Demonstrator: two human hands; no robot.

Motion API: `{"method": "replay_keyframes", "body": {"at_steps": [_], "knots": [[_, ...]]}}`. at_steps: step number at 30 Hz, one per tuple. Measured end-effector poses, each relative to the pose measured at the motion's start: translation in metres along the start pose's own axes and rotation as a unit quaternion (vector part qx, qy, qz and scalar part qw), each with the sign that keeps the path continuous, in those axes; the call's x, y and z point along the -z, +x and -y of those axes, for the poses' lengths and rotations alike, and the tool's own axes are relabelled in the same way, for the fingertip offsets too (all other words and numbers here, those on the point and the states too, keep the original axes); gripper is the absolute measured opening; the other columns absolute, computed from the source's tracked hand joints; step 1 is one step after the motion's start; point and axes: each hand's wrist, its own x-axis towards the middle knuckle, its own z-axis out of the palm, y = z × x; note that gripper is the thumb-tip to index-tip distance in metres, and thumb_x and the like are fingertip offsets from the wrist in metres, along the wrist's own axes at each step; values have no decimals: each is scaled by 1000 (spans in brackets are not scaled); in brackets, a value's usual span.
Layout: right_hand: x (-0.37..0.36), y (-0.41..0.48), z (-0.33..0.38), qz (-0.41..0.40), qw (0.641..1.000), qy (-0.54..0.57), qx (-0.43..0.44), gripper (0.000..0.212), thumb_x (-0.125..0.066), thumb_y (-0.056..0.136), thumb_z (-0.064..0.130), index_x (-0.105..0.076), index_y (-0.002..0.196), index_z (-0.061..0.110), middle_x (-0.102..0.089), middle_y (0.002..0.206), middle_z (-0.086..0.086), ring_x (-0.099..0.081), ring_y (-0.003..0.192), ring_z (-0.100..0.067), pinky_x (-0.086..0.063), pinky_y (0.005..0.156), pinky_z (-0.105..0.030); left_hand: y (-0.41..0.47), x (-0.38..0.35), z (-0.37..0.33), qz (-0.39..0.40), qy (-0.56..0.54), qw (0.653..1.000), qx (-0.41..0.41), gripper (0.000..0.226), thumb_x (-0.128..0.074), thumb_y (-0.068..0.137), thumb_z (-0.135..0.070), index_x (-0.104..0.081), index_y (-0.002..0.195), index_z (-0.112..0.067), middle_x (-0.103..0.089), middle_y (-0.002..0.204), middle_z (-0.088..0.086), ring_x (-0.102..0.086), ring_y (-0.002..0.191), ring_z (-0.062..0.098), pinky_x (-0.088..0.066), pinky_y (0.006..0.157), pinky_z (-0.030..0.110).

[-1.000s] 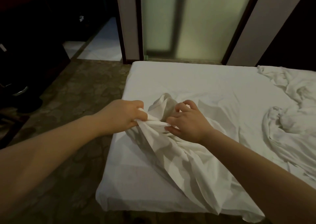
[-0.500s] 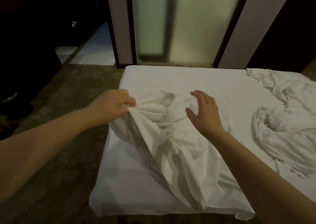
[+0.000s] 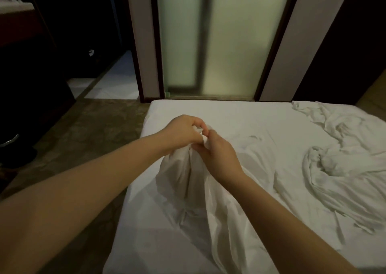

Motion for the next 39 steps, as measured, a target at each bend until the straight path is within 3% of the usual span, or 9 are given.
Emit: {"method": "replay_keyframes", "body": {"at_steps": [3,7,13,20,24,27,32,35,39], "knots": [[12,2,-34,-35,999,-24,-19,22,-46,98,22,-59,111,9,-67,104,-13,-60,97,-31,-39,76,-30,4,18,6,-15,-13,1000,-21,16,-66,83,-11,-68,95,-22,-55,91,-18,-47,84,-5,-36,65,5],[84,17,-106,-193,970,18,-144,16,-56,92,10,-68,102,7,-68,102,-14,-61,100,-30,-28,66,-18,12,79,31,-163,-17,986,28,14,-61,87,-12,-64,97,-21,-54,103,-2,-50,98,15,-40,85,27],[193,60,-104,-379,896,167,-159,24,-46,92,13,-64,107,12,-58,95,-3,-53,89,-20,-40,70,-29,24,137,17,-280,-57,958,-9,8,-62,88,-16,-63,96,-18,-55,103,4,-54,102,27,-47,93,41],[135,25,-145,-177,951,105,-229,40,-57,80,-10,-60,116,7,-63,93,-12,-56,82,-23,-42,51,-13,1,95,-25,-187,-8,978,-91,12,-60,89,-13,-64,97,-20,-55,93,-11,-50,85,4,-37,69,12],[76,-12,-149,-15,954,147,-262,37,-56,79,-11,-63,109,7,-63,97,-14,-57,81,-22,-42,57,-12,-17,73,-35,-114,-2,989,-97,11,-62,88,-18,-66,95,-25,-57,99,-10,-50,89,3,-36,70,16],[45,-52,-141,220,899,241,-292,33,-65,86,9,-57,115,23,-54,117,-8,-58,100,-19,-50,78,-26,-30,73,-27,-117,21,989,-91,11,-62,87,-17,-64,91,-27,-58,99,-11,-51,93,8,-36,83,23],[3,-100,-142,257,807,425,-320,54,-72,81,27,-48,129,20,-57,125,-11,-61,109,-29,-52,90,-42,-47,70,-6,-145,43,986,-72,13,-61,88,-15,-62,96,-25,-51,92,-25,-48,84,-5,-32,71,9],[-18,-112,-128,146,702,592,-369,28,-65,87,28,-59,113,18,-60,115,-4,-62,103,-28,-51,88,-40,-58,65,2,-165,63,982,-66,14,-61,88,-13,-62,99,-23,-51,92,-24,-47,88,-2,-33,70,2],[-17,-96,-122,-76,615,681,-392,6,-54,95,12,-51,98,16,-55,84,3,-63,60,3,-50,54,-11,-74,70,12,-178,93,978,-53,18,-60,89,-12,-64,106,-15,-51,102,-10,-44,99,6,-31,84,15]]}}
